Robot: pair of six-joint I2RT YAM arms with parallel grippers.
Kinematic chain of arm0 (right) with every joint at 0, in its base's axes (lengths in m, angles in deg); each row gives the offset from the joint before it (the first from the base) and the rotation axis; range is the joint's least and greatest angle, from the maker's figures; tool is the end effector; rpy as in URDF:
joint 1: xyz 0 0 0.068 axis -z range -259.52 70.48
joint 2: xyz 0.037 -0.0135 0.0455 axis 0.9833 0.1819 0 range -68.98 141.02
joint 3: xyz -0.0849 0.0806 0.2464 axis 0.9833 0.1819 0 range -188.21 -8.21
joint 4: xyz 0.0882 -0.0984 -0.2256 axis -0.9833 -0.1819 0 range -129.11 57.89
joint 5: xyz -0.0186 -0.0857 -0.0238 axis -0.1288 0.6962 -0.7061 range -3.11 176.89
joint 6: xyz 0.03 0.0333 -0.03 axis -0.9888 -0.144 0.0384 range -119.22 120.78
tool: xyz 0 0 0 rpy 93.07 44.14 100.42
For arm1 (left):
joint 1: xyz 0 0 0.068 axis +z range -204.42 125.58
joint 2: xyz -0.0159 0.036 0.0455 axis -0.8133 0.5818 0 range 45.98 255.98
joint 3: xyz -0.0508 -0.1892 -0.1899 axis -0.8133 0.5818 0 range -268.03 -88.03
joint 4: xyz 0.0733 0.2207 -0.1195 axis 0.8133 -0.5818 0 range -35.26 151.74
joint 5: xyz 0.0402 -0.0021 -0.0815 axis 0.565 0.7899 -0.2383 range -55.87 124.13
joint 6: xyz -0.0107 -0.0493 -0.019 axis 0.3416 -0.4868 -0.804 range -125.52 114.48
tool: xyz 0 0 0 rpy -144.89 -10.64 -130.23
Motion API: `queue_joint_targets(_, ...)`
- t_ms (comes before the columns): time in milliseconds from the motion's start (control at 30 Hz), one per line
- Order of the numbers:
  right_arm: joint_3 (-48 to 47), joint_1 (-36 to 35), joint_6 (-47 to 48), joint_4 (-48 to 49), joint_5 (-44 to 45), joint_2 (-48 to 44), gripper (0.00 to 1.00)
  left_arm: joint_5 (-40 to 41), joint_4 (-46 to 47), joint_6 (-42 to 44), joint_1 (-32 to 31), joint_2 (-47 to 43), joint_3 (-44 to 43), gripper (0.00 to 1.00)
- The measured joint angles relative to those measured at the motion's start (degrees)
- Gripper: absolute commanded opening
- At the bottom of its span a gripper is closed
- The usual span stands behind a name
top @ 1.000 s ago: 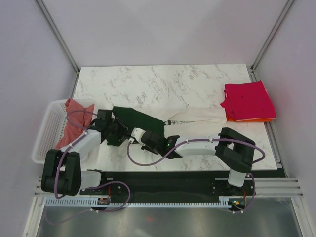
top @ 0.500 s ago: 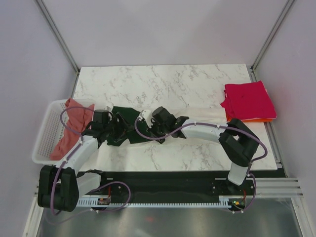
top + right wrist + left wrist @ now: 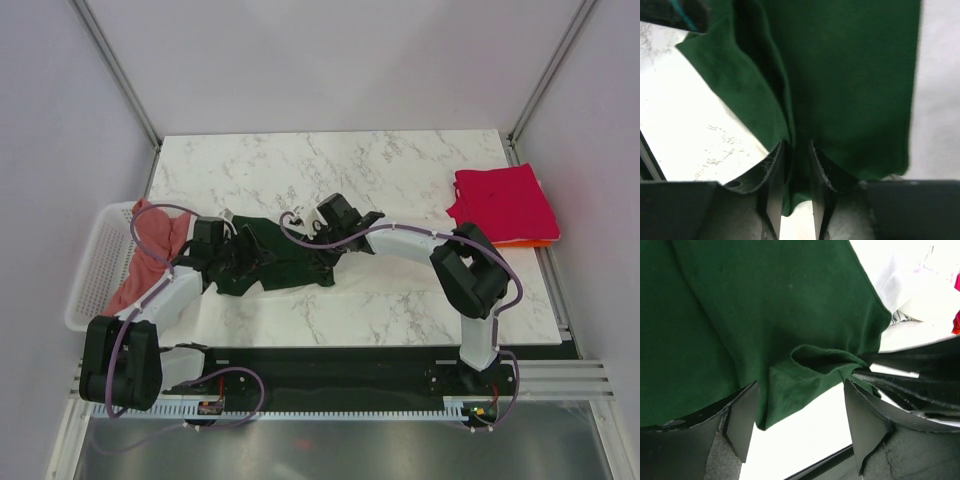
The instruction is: Fold and stack the t-shirts
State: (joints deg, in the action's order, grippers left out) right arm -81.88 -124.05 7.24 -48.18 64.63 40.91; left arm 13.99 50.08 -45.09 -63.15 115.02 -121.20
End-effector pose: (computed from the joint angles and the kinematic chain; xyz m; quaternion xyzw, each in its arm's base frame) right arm 0.2816 0.2959 0.1807 -0.4560 0.8113 0.2761 0.2402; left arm 0.2273 -0.0473 0.1859 -0.1829 0.9015 -0.2946 0.2588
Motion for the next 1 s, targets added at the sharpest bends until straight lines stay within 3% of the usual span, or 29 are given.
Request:
queue_joint_targets(33,-0.57,0.81,0.02,-0.48,-0.57,0.5,0.42,-0.07,0.63,0.09,-0.07,0.31,0.0,0.74)
queue_joint_targets(167,-2.27,4.22,-0.31,-1.55,-3.74,1.7,0.56,-0.44,2.54,0.28,-1.01,2.43,0.0,0.68)
queue_joint_targets(400,-2.86,6.6,-1.49,-1.73,-8.9,1.46,0.61,-0.46,4.09,0.72,-3.1,5.73,0.0,0.65)
queue_joint_targets(833,7.98,6.08,-9.6,3.96,-12.83,-12.59,0.53,-0.33,4.28,1.14,-3.45,6.99,-0.09,0.61)
queue_joint_targets(1000,11.19,4.76,-12.63,6.88,-15.1,-13.64,0.37,-0.31,4.31,1.16,-3.69,7.13,-0.11,0.56)
